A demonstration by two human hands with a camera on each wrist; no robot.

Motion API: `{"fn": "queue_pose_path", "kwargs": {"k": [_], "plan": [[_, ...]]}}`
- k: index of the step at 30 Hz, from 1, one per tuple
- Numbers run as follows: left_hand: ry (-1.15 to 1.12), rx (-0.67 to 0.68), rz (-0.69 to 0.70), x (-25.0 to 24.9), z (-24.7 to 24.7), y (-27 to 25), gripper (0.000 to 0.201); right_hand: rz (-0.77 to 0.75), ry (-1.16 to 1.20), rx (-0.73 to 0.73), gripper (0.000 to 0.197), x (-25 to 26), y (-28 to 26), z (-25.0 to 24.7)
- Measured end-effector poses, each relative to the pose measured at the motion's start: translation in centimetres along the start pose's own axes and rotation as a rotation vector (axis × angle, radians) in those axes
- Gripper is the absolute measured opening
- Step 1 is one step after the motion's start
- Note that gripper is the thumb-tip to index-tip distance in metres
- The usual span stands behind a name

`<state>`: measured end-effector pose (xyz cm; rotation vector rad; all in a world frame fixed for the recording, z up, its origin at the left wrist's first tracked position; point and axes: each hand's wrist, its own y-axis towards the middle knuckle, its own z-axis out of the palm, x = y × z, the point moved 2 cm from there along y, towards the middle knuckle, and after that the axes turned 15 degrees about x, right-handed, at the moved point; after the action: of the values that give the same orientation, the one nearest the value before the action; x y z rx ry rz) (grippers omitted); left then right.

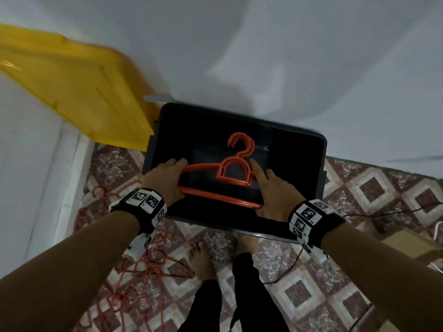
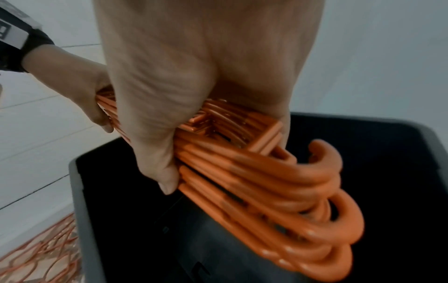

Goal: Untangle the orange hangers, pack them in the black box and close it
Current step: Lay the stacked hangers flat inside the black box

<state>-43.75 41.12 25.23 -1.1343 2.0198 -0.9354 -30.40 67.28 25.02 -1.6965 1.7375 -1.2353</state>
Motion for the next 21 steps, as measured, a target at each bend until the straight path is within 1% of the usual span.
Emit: {"fn": "queue_pose_path", "kwargs": {"k": [3, 5, 10, 13, 15, 17, 21], "plan": [[-0.004, 0.028, -0.015, 0.3, 1.6, 3.4, 0.074, 0.001, -0.001, 0.01, 0.142, -1.7, 3.2, 1.4], [0.003, 0.047, -0.023, 0.4, 2.2, 5.2, 0.073, 0.003, -0.013, 0.019, 0.145, -2.6, 5.1, 2.0], [-0.009, 0.09, -0.009, 0.6, 2.9, 9.8, 0.063, 0.007, 0.016, 0.042, 0.136, -4.8, 9.8, 3.5], [-0.045, 0.149, 0.038, 1.0, 3.5, 12.4, 0.054, 0.005, 0.05, 0.058, 0.13, -6.2, 12.1, 4.5], [-0.029, 0.185, 0.055, 1.2, 4.0, 14.1, 0.052, 0.007, 0.058, 0.064, 0.124, -6.9, 13.6, 5.3], [0.001, 0.214, 0.058, 1.4, 4.7, 16.1, 0.058, 0.011, 0.064, 0.071, 0.119, -7.6, 15.3, 6.3], [0.088, 0.242, 0.085, 1.8, 7.0, 20.1, 0.088, 0.029, 0.073, 0.09, 0.113, -8.4, 18.7, 8.5]]}}
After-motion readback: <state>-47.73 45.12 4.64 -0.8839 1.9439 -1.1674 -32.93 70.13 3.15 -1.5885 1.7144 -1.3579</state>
